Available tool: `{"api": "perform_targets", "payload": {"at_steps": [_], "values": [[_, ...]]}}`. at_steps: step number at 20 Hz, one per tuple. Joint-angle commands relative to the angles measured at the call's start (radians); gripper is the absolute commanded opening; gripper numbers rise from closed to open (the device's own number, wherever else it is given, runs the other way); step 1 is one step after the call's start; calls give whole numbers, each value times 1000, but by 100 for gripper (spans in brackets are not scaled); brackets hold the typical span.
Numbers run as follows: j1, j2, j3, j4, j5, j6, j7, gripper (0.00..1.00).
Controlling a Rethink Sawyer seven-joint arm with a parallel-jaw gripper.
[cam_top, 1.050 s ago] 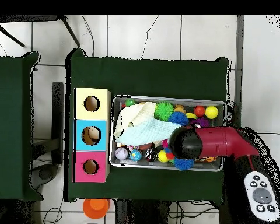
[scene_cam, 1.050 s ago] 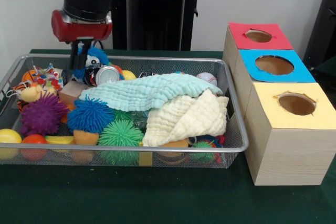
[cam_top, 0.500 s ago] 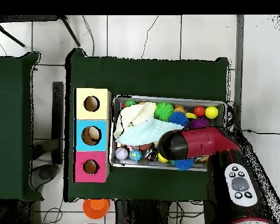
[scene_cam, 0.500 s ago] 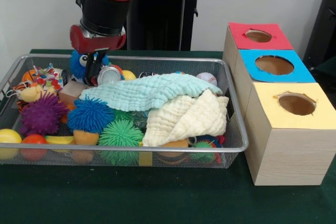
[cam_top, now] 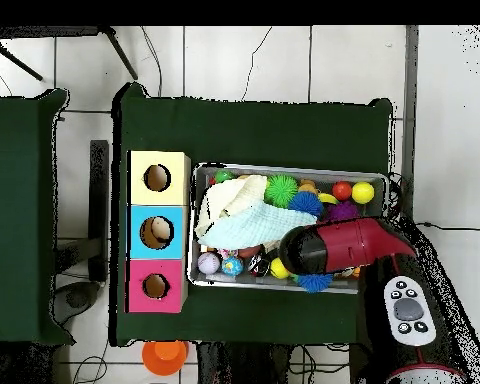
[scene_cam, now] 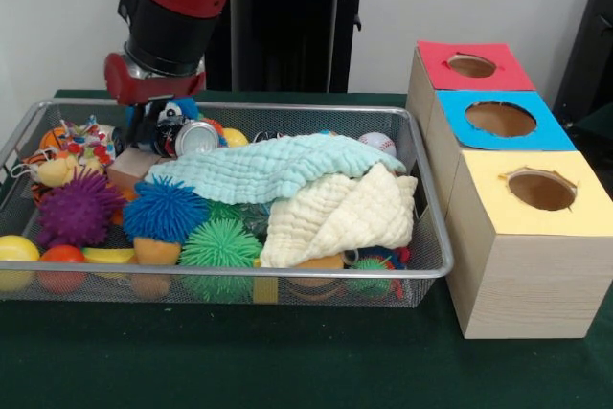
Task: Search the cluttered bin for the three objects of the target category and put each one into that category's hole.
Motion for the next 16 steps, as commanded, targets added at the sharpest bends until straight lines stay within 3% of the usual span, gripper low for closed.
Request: {"api": "perform_targets", "payload": {"at_steps": [1,7,16], "values": [[1,59,-40,-102,-83,53,19,0],[-2,69,-43,-116,-91,31,16,0],[-40,80,17,-79,-63,-25,-25,0]]}}
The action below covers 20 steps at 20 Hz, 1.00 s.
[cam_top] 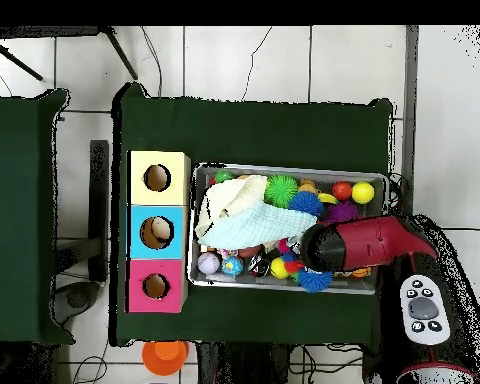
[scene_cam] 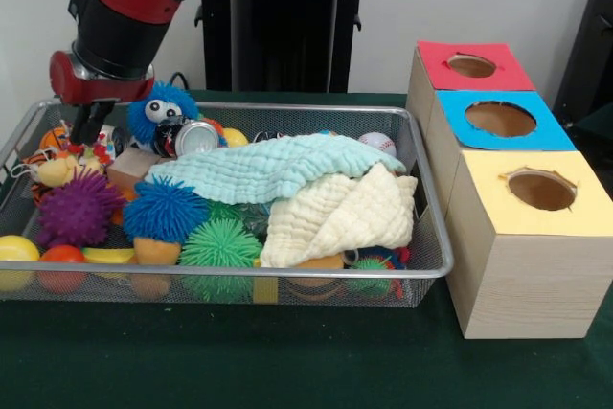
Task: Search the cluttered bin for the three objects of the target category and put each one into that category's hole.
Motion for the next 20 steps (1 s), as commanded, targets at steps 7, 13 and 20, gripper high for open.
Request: {"api": "perform_targets", "payload": {"at_steps": [7,13,20], "values": [[-41,52,84,-6,-20,-36,-34,100],[-40,57,87,-23,-34,-62,-21,100],[-62,64,100,-20,-53,-158,-6,100]]}}
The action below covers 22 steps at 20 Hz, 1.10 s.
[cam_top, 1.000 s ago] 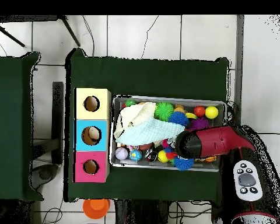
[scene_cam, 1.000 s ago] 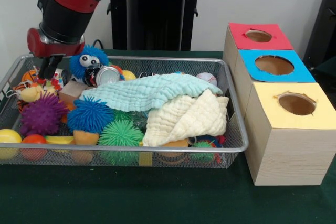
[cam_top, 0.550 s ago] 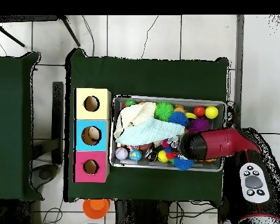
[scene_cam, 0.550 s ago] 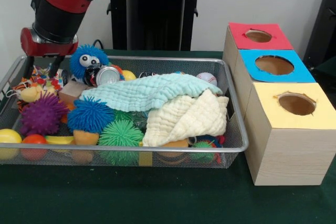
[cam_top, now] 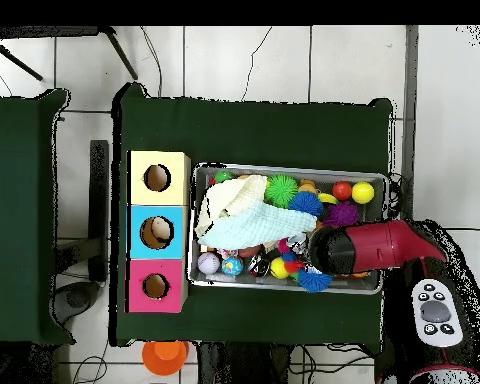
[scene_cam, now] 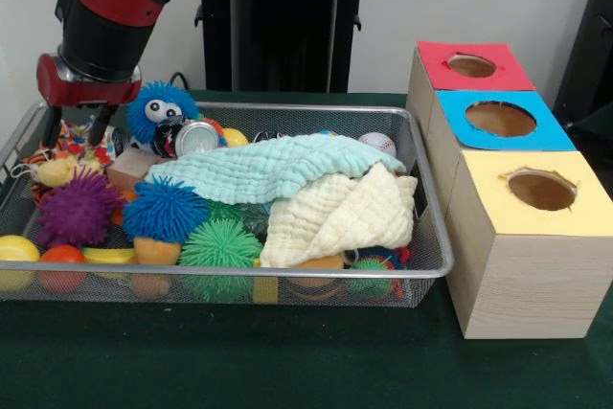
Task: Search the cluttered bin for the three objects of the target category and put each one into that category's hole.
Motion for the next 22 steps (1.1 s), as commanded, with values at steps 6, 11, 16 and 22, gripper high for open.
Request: {"api": "perform_targets", "payload": {"at_steps": [6,11,16,22], "values": [[-27,46,87,-12,-47,-162,-8,100],[-23,60,70,-23,-51,-164,-13,100],[-7,106,44,-65,-51,-88,-25,100],[19,163,9,-120,-56,-14,-30,100]]}}
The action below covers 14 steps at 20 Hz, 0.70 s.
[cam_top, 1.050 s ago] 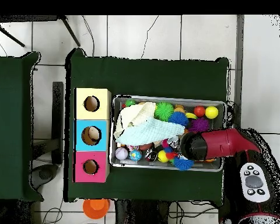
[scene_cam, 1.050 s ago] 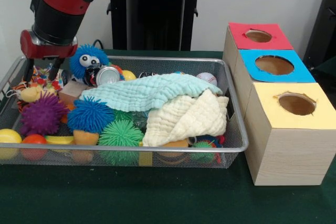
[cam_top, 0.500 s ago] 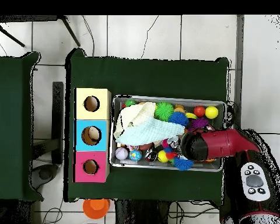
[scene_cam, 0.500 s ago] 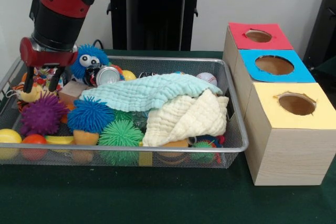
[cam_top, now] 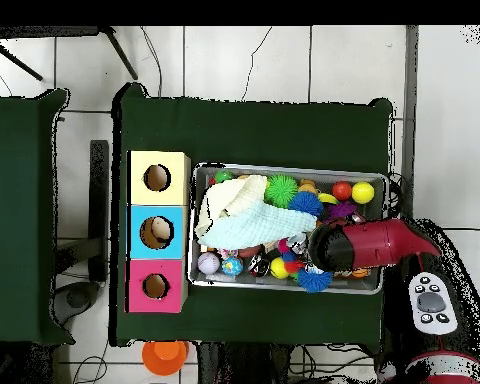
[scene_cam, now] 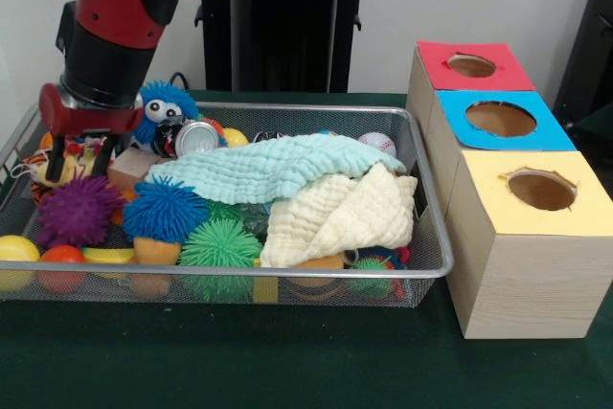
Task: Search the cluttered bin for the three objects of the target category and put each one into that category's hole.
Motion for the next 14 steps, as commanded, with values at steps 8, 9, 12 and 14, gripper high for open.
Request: {"api": "perform_targets", "payload": {"at_steps": [8,9,12,14], "values": [[89,175,-57,-186,-64,201,-10,100],[95,173,-68,-187,-66,204,-7,100],[97,172,-82,-190,-61,203,-11,100],[98,169,-86,-187,-55,201,-13,100]]}}
